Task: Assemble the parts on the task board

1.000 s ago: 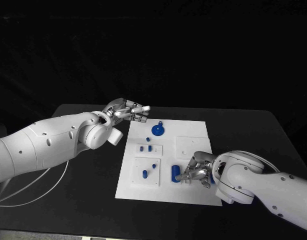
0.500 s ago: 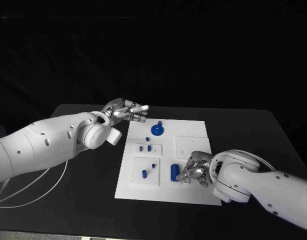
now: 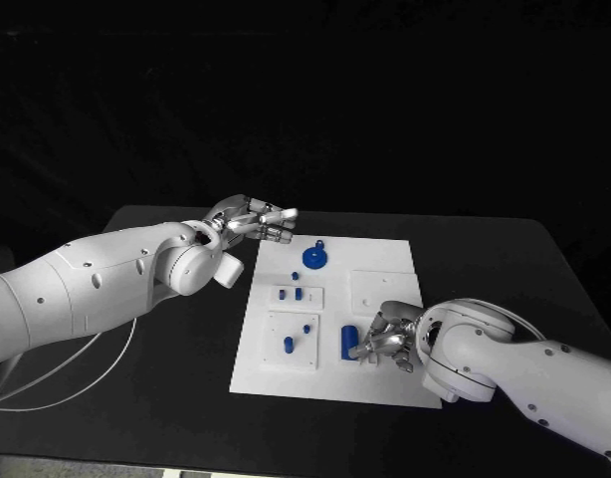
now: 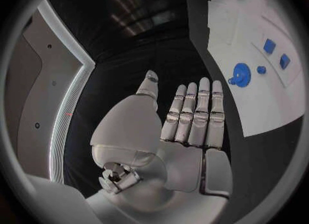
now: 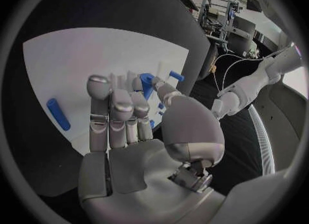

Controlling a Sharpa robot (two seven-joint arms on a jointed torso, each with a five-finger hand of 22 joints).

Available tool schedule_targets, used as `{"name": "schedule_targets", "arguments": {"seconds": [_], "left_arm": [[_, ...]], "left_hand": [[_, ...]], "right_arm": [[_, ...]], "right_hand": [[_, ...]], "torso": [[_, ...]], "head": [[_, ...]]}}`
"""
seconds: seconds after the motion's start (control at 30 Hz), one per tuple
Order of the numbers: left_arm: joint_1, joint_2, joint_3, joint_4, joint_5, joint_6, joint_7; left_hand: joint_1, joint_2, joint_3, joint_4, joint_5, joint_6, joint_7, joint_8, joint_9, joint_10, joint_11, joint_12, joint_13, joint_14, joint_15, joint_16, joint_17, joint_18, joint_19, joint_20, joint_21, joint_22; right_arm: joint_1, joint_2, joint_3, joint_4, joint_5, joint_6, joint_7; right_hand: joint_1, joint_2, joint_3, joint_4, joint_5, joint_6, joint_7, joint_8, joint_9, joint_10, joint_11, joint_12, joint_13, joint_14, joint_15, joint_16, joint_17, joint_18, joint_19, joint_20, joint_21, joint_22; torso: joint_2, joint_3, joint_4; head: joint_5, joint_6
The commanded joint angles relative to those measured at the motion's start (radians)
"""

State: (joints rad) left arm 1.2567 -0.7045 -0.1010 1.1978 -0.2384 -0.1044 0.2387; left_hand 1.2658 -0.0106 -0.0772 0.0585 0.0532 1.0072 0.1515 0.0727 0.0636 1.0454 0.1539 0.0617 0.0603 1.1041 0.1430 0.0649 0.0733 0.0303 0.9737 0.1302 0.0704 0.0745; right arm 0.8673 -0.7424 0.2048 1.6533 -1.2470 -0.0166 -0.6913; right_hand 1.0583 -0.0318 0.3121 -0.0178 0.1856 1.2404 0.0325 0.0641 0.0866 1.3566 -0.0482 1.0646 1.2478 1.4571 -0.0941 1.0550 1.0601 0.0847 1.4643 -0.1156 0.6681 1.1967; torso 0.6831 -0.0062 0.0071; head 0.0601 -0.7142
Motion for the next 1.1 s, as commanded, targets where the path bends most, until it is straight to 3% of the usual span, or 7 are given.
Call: {"name": "schedule_targets", "arguments": {"seconds": [0.03,0.1,0.3,0.5,0.63,0.93,1.1], "left_arm": [[0.001,0.002,0.001,0.0,0.008,0.019,0.001],[0.0,0.002,0.001,0.0,0.008,0.019,0.001],[0.0,0.004,0.001,0.0,0.008,0.02,0.002],[0.0,0.004,0.001,0.0,0.008,0.021,0.002],[0.0,0.004,0.001,0.0,0.007,0.021,0.002],[0.0,0.006,0.001,-0.009,0.002,0.02,0.006],[0.001,0.005,0.0,-0.015,-0.002,0.019,0.008]], "left_hand": [[-0.008,0.003,0.002,0.005,-0.001,-0.002,0.001,0.001,0.0,-0.006,0.002,-0.001,0.002,-0.007,0.001,-0.003,0.001,0.012,-0.001,0.0,0.004,-0.001],[-0.008,0.003,0.002,0.005,-0.001,-0.002,0.001,0.001,0.0,-0.006,0.002,-0.001,0.002,-0.007,0.001,-0.003,0.001,0.012,-0.001,0.0,0.004,-0.001],[-0.007,0.005,0.002,0.004,-0.001,-0.002,0.001,0.002,0.0,-0.006,0.002,-0.001,0.002,-0.006,0.001,-0.003,0.001,0.013,-0.001,0.0,0.004,-0.001],[-0.006,0.005,0.001,0.002,-0.001,-0.002,0.001,0.001,0.0,-0.006,0.002,-0.001,0.002,-0.007,0.001,-0.003,0.001,0.013,-0.001,0.0,0.004,-0.001],[-0.003,0.01,0.0,-0.002,0.0,-0.001,0.001,0.002,0.0,-0.005,0.002,-0.001,0.002,-0.005,0.001,-0.003,0.001,0.013,0.0,0.0,0.004,0.0],[-0.002,0.007,-0.003,-0.007,-0.002,-0.001,0.001,0.002,0.0,-0.005,0.002,-0.001,0.001,-0.006,0.001,-0.003,0.001,0.012,-0.001,0.0,0.004,-0.001],[-0.002,0.006,-0.004,-0.008,-0.002,-0.001,0.001,0.002,0.0,-0.005,0.002,-0.001,0.001,-0.005,0.001,-0.002,0.001,0.012,0.0,0.0,0.004,0.0]], "right_arm": [[-0.002,0.002,0.001,-0.006,-0.003,0.024,0.017],[-0.003,0.002,0.001,-0.009,-0.001,0.033,0.019],[-0.005,0.005,0.0,-0.013,0.004,0.046,0.024],[-0.009,0.01,-0.001,-0.018,-0.014,0.048,0.026],[-0.01,0.012,-0.002,-0.02,-0.027,0.05,0.025],[-0.013,0.014,-0.002,-0.025,-0.036,0.05,0.021],[-0.013,0.015,-0.002,-0.027,-0.029,0.049,0.025]], "right_hand": [[-0.002,-0.002,0.0,-0.007,0.011,0.005,0.001,0.0,-0.002,0.005,0.0,-0.001,0.0,-0.001,-0.005,0.001,-0.001,-0.016,0.05,-0.005,0.002,-0.001],[0.003,-0.002,0.001,-0.018,0.05,0.005,0.0,0.0,-0.002,0.005,0.0,-0.001,0.0,-0.001,-0.005,0.001,-0.001,-0.016,0.051,-0.006,0.001,-0.001],[-0.011,-0.005,-0.018,-0.025,0.048,0.006,0.0,0.0,-0.002,0.005,0.001,-0.002,0.001,-0.002,-0.005,0.001,-0.002,-0.016,0.05,-0.005,0.0,-0.001],[0.009,0.011,-0.06,-0.038,0.04,0.009,0.0,0.0,-0.003,0.007,0.0,-0.002,0.002,-0.001,-0.004,0.002,-0.002,-0.017,0.05,-0.005,0.001,0.001],[0.033,0.026,-0.044,-0.073,-0.002,0.011,-0.002,0.0,-0.003,0.008,-0.001,-0.001,0.002,-0.001,-0.005,0.002,-0.003,-0.018,0.05,-0.005,0.001,0.001],[0.021,0.024,-0.068,-0.067,-0.071,0.017,-0.003,0.0,-0.003,0.011,-0.001,0.003,0.004,-0.001,-0.004,0.004,-0.002,-0.019,0.051,-0.005,0.003,0.003],[0.018,0.066,-0.045,-0.051,-0.137,0.016,-0.004,-0.001,-0.005,0.012,-0.003,0.002,0.004,-0.002,-0.006,0.004,-0.002,-0.021,0.051,-0.007,0.003,0.003]], "torso": [[0.0,0.0002,-0.0004],[0.0,-0.0003,-0.0007],[0.0,-0.0005,-0.0011],[0.0,-0.0001,0.0001],[0.0,-0.0006,-0.0007],[-0.001,-0.0002,-0.0012],[-0.001,-0.0001,-0.0012]], "head": [[0.0,-0.001],[0.0,-0.001],[0.0,-0.001],[-0.002,0.001],[-0.002,-0.001],[-0.003,-0.001],[-0.003,0.0]]}}
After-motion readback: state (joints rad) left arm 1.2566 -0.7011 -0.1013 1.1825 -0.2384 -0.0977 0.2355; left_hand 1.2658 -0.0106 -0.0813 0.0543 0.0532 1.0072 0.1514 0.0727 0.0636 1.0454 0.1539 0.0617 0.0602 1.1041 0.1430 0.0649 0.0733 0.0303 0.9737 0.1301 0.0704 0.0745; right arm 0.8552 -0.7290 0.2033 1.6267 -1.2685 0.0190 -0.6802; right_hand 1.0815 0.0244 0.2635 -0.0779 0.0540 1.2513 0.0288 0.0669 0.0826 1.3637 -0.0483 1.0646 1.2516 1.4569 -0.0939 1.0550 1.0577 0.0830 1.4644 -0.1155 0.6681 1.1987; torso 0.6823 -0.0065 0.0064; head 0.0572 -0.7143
